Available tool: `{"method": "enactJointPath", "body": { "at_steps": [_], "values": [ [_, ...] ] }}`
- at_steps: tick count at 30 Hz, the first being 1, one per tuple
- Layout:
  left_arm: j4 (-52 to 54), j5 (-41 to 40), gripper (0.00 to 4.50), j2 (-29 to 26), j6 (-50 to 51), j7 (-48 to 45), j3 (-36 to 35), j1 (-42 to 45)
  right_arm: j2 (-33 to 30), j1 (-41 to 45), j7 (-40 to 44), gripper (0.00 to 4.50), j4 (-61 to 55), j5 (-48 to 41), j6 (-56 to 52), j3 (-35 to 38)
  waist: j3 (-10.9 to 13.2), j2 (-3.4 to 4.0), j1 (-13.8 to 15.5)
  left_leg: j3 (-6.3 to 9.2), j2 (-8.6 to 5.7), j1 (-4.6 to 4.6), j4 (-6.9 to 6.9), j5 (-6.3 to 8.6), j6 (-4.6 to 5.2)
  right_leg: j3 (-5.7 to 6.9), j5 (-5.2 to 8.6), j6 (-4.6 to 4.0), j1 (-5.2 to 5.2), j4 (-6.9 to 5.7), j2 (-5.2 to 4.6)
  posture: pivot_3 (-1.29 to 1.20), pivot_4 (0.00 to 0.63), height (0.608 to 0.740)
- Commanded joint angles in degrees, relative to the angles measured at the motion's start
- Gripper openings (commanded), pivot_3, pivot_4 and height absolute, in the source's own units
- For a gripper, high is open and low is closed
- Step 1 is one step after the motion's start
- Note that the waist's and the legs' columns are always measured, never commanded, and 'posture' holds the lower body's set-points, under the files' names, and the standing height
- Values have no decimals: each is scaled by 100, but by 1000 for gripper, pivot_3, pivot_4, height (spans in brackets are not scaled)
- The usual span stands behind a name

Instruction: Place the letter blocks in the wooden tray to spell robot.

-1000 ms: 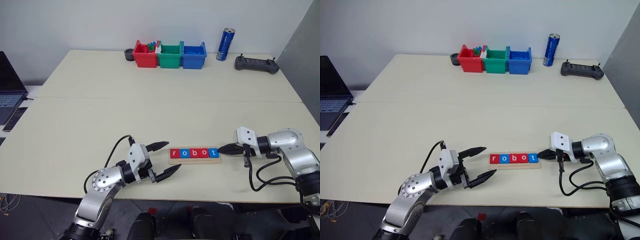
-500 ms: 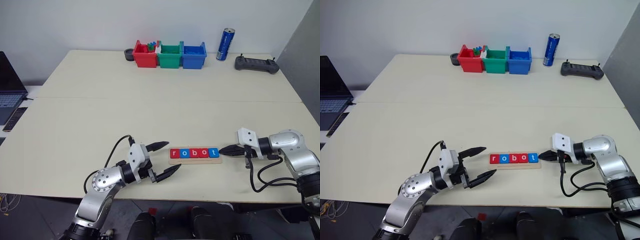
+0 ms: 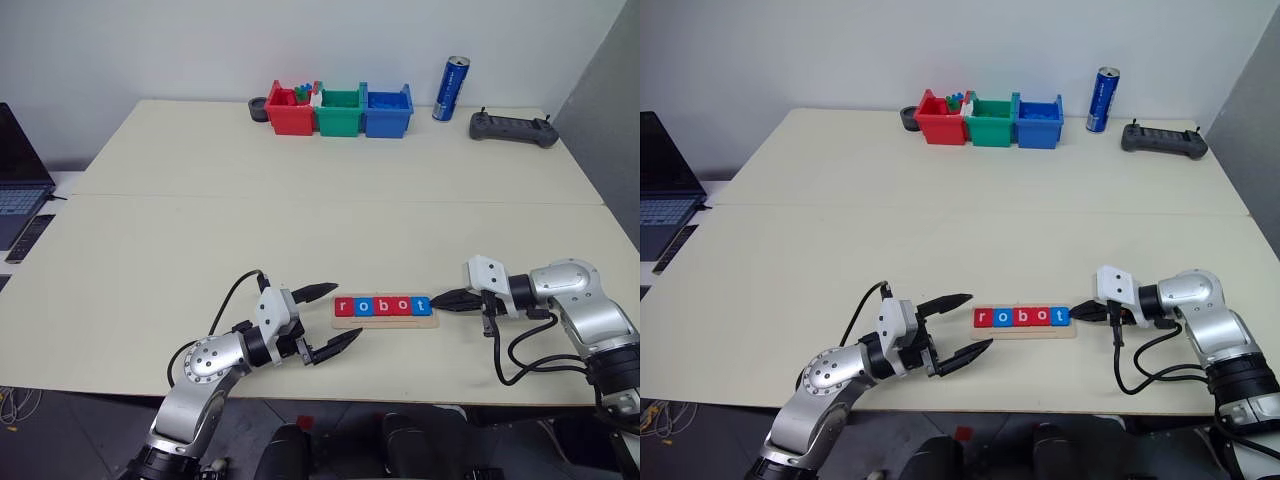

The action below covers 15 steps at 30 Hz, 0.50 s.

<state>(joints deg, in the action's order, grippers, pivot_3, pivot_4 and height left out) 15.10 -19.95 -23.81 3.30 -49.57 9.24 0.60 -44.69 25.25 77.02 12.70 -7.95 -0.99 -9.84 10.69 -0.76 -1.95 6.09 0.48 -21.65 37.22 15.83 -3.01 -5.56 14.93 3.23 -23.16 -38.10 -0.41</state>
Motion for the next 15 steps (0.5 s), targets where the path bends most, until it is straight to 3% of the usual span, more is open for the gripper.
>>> {"method": "enactJointPath", "body": {
  "at_steps": [1, 4, 7, 15],
  "values": [
    [142, -12, 4500, -37, -28, -19, -12, 9, -72, 12, -2, 11, -221, -129, -70, 157, 0, 0, 0, 0, 0, 0, 0, 0, 0, 0, 0, 0, 0, 0, 0, 0, 150, 740],
    [179, 25, 4500, -74, 18, 25, -27, -7, -194, -22, 57, 11, -374, -250, -213, 282, 0, 0, 1, 0, 0, -1, 0, 0, 0, 0, 0, 0, 0, 0, 0, 0, 150, 740],
    [186, 97, 4500, -162, 68, 74, -70, -1, -343, -116, 140, 548, -693, -525, -545, 461, 0, 0, 4, 1, 0, -1, 0, 0, 0, 0, 0, 0, 0, 0, 0, 0, 150, 740],
    [136, 246, 4500, -395, 33, 88, -139, 8, -578, -568, 42, 3372, -1379, -924, -1101, 756, -1, 0, 4, 1, 0, -1, 0, 0, 0, 1, 0, 0, 0, 0, 1, 0, 150, 740]
  ]
}}
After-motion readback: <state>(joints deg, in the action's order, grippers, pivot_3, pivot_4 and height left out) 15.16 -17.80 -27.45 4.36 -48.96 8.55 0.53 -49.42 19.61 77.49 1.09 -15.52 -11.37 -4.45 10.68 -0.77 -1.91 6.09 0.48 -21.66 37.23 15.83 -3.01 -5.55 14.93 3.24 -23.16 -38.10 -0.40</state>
